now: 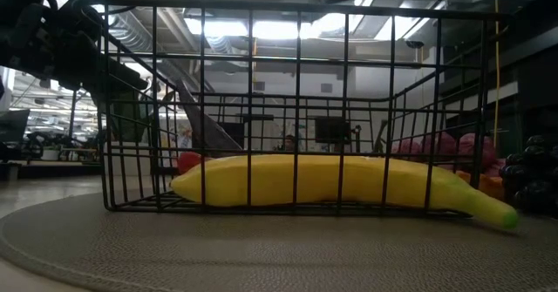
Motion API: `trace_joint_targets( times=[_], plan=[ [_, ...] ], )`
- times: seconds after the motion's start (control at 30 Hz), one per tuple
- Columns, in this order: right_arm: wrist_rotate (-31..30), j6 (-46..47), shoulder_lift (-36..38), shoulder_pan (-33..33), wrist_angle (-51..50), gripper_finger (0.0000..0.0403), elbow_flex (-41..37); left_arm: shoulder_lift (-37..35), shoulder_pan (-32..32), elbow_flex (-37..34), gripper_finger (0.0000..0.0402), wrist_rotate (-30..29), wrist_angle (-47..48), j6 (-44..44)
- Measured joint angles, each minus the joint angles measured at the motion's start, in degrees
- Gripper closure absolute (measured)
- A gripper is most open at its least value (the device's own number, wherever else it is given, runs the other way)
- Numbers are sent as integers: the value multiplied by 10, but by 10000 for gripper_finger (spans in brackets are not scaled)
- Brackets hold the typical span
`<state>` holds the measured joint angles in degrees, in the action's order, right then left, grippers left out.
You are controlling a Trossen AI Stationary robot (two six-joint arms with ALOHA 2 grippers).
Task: Build produce basket
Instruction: Put the yellow starfruit into the black wire basket
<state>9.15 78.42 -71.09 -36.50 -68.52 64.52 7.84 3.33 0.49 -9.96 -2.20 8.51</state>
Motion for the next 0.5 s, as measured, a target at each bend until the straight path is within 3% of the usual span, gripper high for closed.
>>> trace_joint_targets(
  times=[0.3, 0.5],
  plan=[
    [-16, 69, -91, -116, 112, 226, 6, 0, 0, 0, 280, 0, 0, 0],
    [-5, 65, -150, -141, 124, 226, 6, 0, 0, 0, 280, 0, 0, 0]
  ],
)
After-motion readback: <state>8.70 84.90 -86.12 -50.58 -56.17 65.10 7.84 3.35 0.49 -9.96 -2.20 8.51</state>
